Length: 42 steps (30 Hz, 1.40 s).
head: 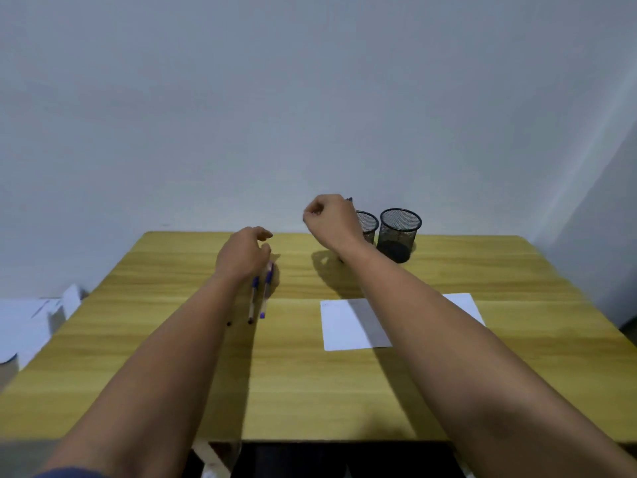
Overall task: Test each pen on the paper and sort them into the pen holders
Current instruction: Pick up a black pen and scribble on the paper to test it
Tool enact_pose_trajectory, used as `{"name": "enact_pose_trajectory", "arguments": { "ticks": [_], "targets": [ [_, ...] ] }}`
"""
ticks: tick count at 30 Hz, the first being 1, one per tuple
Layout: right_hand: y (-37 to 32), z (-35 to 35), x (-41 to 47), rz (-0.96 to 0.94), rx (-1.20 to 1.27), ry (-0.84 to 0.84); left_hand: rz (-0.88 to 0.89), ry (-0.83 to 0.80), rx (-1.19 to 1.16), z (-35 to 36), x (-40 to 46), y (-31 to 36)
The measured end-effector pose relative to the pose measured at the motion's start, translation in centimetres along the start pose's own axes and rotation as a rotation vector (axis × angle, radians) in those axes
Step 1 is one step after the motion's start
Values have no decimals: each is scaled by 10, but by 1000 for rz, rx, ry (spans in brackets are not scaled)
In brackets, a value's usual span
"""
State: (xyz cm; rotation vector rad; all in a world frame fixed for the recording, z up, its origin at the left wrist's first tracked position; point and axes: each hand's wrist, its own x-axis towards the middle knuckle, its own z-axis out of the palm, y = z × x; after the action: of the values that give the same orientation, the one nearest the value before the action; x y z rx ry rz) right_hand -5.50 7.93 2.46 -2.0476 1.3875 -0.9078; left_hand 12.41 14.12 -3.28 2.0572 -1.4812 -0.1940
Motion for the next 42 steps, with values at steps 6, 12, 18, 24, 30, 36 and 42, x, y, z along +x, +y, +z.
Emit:
{"name": "enact_pose_trajectory", "arguments": {
  "ticks": [6, 12, 18, 24, 30, 36, 42],
  "targets": [
    [-18, 74, -41, -15, -83, -433, -36, -91, 87, -20, -15, -80],
    [-35, 124, -65, -59, -295, -510, 121, -128, 167, -17, -15, -116],
    [-48, 136, -72, -189, -433, -473, 196, -79, 219, -22, -22, -125],
    [-35, 99, -53, -19, -146, -400, 109, -55, 118, -44, -40, -113],
    [5, 32, -49, 373, 804, -285, 167, -96, -167, -36, -46, -35],
    [25, -1, -55, 416, 853, -78, 278, -167, -347, -10, -59, 44],
    [43, -22, -59, 365, 861, 3, 242, -230, -437, 10, -74, 87]
  ]
}}
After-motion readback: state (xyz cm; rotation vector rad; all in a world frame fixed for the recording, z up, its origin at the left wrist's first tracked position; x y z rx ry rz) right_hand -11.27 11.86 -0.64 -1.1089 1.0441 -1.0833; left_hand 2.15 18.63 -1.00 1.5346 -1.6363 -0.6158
